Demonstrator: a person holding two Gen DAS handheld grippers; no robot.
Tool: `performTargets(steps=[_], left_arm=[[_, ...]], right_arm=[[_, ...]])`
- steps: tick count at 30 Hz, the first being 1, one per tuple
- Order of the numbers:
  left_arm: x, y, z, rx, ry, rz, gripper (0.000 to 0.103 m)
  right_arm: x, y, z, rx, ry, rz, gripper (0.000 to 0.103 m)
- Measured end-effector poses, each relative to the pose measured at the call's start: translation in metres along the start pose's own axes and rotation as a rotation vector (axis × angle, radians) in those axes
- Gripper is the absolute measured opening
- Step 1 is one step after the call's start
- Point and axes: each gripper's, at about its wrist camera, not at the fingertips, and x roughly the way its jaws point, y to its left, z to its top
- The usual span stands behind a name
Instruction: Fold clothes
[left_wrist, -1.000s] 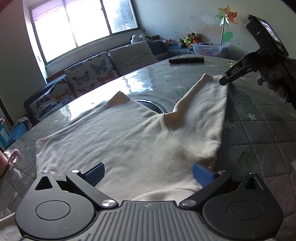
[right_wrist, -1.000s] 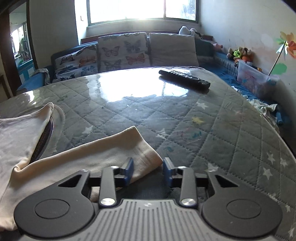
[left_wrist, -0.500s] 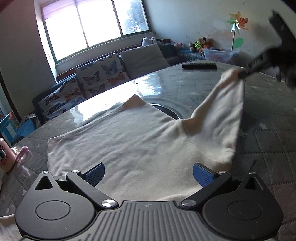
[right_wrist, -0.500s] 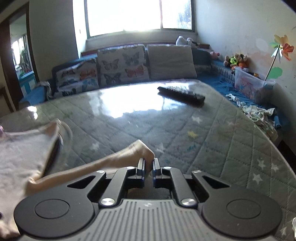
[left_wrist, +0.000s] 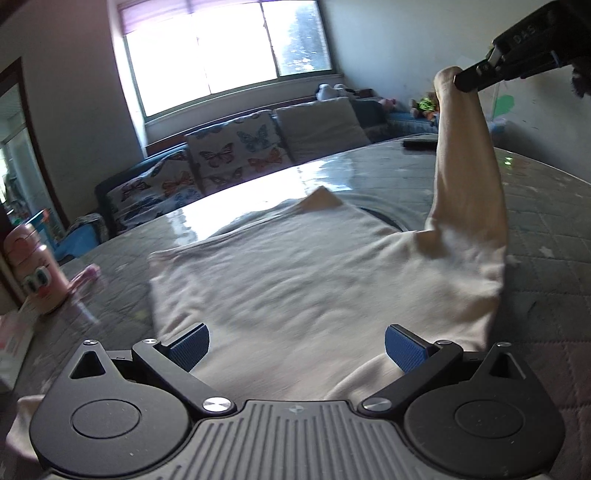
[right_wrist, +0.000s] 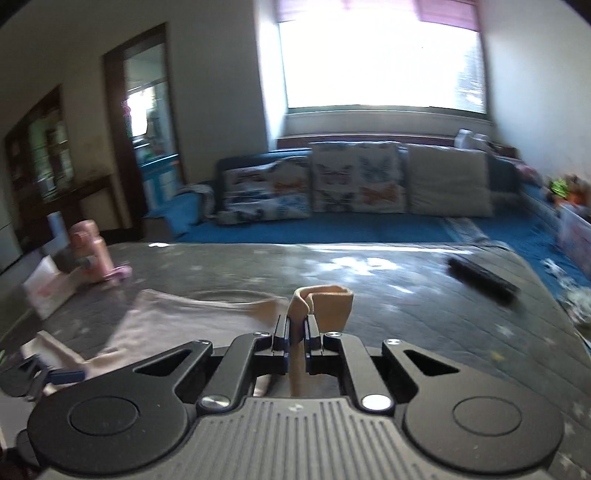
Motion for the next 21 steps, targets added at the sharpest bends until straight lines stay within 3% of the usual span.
performTargets(steps=[9,21], left_arm=[[-0.018,0.032,-0.018,-0.078,-0.006,0.06,0.103],[-0.03,0.05,-0.033,-0.131,0.007,0.101,0.103]], right_arm=[[0.027,0.079,0.009,-0.118,0.046,0.168,0.006],[0.052,0.164,-0.011,-0.236,0.139,0.34,0.008]])
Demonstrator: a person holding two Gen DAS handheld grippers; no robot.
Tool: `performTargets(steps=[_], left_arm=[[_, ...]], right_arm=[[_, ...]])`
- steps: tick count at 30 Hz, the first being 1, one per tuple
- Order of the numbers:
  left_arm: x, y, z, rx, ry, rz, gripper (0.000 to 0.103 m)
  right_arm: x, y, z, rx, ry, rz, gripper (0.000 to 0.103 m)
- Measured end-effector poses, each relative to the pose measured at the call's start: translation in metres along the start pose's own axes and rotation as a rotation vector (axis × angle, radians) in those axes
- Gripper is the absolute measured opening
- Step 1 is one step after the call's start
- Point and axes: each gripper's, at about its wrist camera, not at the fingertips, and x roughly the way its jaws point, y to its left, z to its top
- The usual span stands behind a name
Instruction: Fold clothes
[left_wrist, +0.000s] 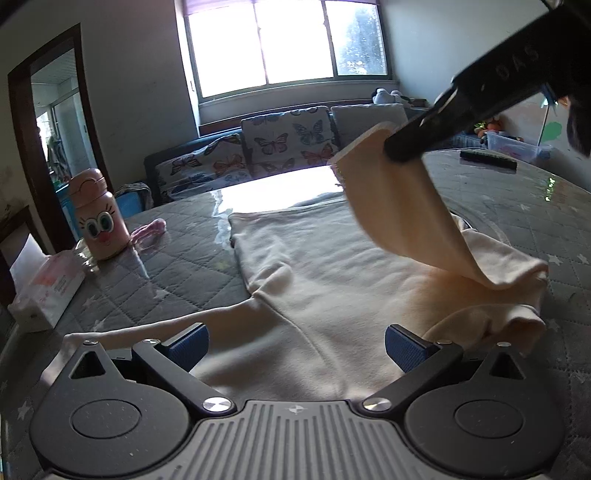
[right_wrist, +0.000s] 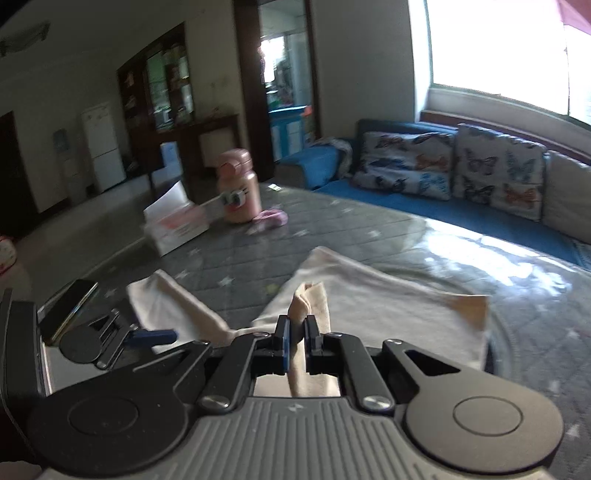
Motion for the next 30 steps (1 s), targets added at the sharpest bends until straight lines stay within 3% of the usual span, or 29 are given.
performTargets(steps=[4,8,10,15,21,24,26,28,30], left_arm=[[-0.002,0.001,0.001,-0.002,-0.007,0.002,0.103],[-0.002,0.0,0.004,0.001,-0.01,0.0,0.102],[0.0,-0.003,0.005,0.007,-0.011,-0.008,0.102],[0.01,-0.011,0.008,0.025,0.006,-0.037,0.09],[0.026,-0.021,0.006,0.051,0.057,-0.06,0.067],[0.027,-0.024,0.008,0.061,0.06,-0.071,0.052],[0.027,-0.026,0.011,0.073,0.061,-0.069,0.032],[0.027,-0.027,0.013,0.079,0.061,-0.063,0.02],[0.025,-0.027,0.016,0.078,0.057,-0.062,0.013]], right_arm=[[0.004,0.01,0.0,-0.031,0.016,0.033,0.014],[-0.008,0.006,-0.004,-0.051,0.02,0.014,0.015],[-0.014,-0.004,-0.012,-0.061,0.041,-0.018,0.022],[-0.023,-0.04,-0.047,-0.062,0.139,-0.147,0.028],[-0.031,-0.073,-0.096,-0.041,0.244,-0.244,0.033],[-0.032,-0.079,-0.11,-0.013,0.255,-0.239,0.033],[-0.033,-0.08,-0.114,0.001,0.249,-0.227,0.034],[-0.035,-0.08,-0.117,0.013,0.242,-0.215,0.034],[-0.035,-0.078,-0.119,0.013,0.237,-0.205,0.034]])
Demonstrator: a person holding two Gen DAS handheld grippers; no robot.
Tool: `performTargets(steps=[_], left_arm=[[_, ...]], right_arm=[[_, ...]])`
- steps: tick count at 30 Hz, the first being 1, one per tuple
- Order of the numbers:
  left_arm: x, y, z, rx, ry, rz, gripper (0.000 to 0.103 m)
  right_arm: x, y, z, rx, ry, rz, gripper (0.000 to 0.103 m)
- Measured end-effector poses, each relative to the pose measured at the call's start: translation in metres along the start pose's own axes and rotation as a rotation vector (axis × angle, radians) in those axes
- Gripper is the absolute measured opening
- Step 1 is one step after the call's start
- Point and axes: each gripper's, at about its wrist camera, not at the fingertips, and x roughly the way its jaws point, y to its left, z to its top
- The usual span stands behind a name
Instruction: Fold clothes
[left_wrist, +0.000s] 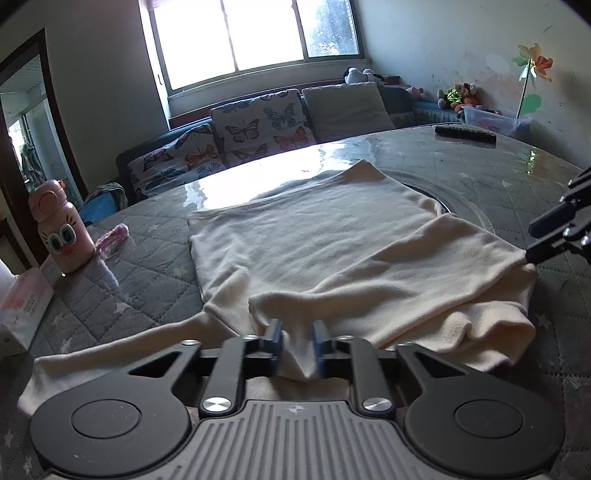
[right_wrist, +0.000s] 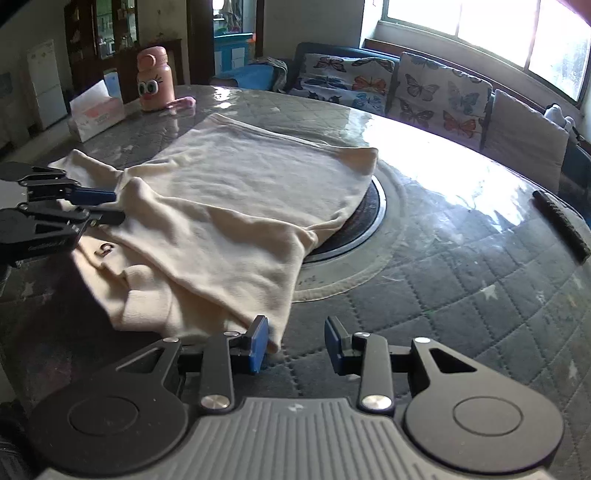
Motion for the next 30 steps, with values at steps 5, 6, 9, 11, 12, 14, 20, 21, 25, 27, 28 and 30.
performTargets(steps=[5,6,9,11,12,14,20,21,25,27,28,30], left_arm=[[-0.01,0.001,0.01,0.01,-0.029,-0.005,0.01],[-0.012,0.001,0.011,0.016,-0.035,-0.004,0.01],[-0.015,0.001,0.014,0.021,-0.045,0.004,0.009],[-0.014,0.003,0.014,0.017,-0.03,0.006,0.01],[-0.013,0.003,0.013,0.016,-0.021,0.007,0.011],[-0.011,0.004,0.009,0.014,-0.009,0.012,0.014],[-0.006,0.005,0.004,-0.001,0.015,0.017,0.05],[-0.005,0.005,0.004,-0.004,0.019,0.013,0.05],[0.004,0.005,0.002,-0.014,0.051,0.0,0.05],[0.006,0.006,0.0,-0.024,0.06,-0.009,0.038],[0.005,0.006,0.0,-0.029,0.059,-0.013,0.032],[0.004,0.006,-0.001,-0.029,0.056,-0.006,0.014]], right_arm=[[-0.001,0.003,0.0,-0.006,-0.017,0.018,0.034],[-0.001,0.004,0.0,-0.005,-0.019,0.02,0.034],[0.001,0.006,-0.001,-0.007,-0.026,0.023,0.036],[0.004,0.008,-0.001,-0.01,-0.031,0.018,0.039],[0.005,0.009,-0.001,-0.01,-0.029,0.02,0.039],[0.007,0.01,-0.002,-0.012,-0.026,0.025,0.039],[0.008,0.006,-0.005,-0.005,-0.019,0.014,0.039],[0.009,0.005,-0.005,-0.005,-0.017,0.013,0.039],[0.009,0.005,-0.005,0.003,-0.017,0.012,0.039],[0.009,0.006,-0.004,0.003,-0.025,0.013,0.039],[0.008,0.006,-0.004,0.003,-0.028,0.013,0.039],[0.009,0.006,-0.004,0.006,-0.03,0.013,0.039]])
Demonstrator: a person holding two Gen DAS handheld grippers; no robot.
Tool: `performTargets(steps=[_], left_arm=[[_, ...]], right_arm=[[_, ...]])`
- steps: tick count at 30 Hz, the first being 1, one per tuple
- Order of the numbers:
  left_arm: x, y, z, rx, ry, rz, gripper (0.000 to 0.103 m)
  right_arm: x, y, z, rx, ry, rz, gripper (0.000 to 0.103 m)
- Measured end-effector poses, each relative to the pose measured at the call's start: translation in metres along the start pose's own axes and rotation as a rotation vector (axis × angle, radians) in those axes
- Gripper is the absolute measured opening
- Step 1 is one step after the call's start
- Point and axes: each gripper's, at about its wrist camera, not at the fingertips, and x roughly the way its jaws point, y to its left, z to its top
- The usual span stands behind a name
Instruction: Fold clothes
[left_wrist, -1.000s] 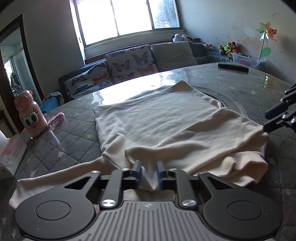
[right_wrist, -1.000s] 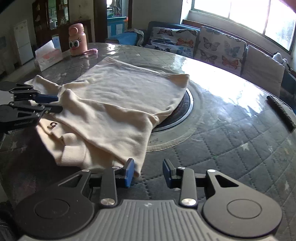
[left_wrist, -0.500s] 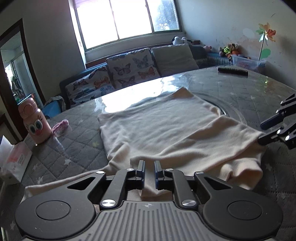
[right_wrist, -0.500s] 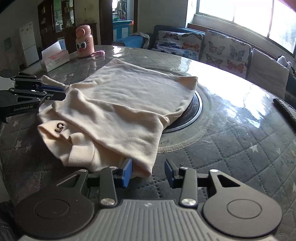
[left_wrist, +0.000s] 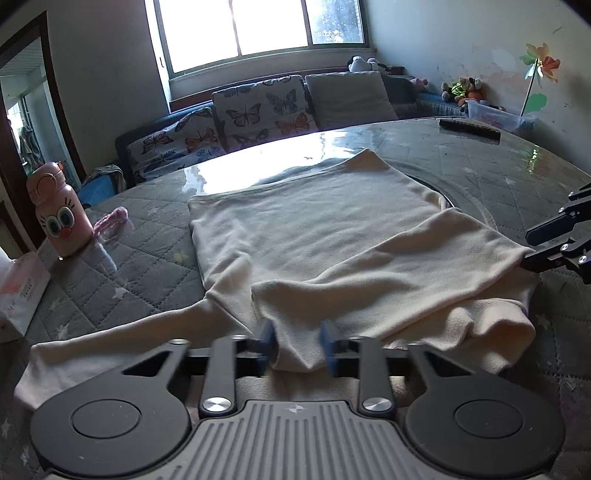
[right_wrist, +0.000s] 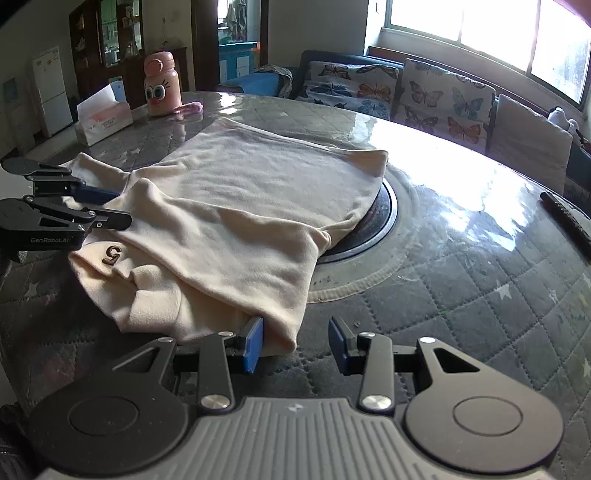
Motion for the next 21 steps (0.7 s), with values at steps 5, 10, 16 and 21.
performTargets(steps=[5,10,16,21], left_arm=[[-0.011,0.007,0.014,-0.042,-0.034,-0.008,0.003],[-0.029,0.005,0.045,-0.034,-0.121,-0.022,0.002],[-0.046,-0.006,0.079,0.004,-0.219,-0.045,0.002],[-0.05,-0.002,0.079,-0.001,-0.233,-0.046,0.002]], right_arm=[[0.003,0.001,0.001,0.012,-0.003,0.001,0.039],[0.004,0.003,0.001,0.008,-0.012,-0.006,0.039],[0.006,0.007,0.002,0.004,-0.031,-0.043,0.039],[0.004,0.003,-0.005,0.009,-0.02,-0.119,0.039]])
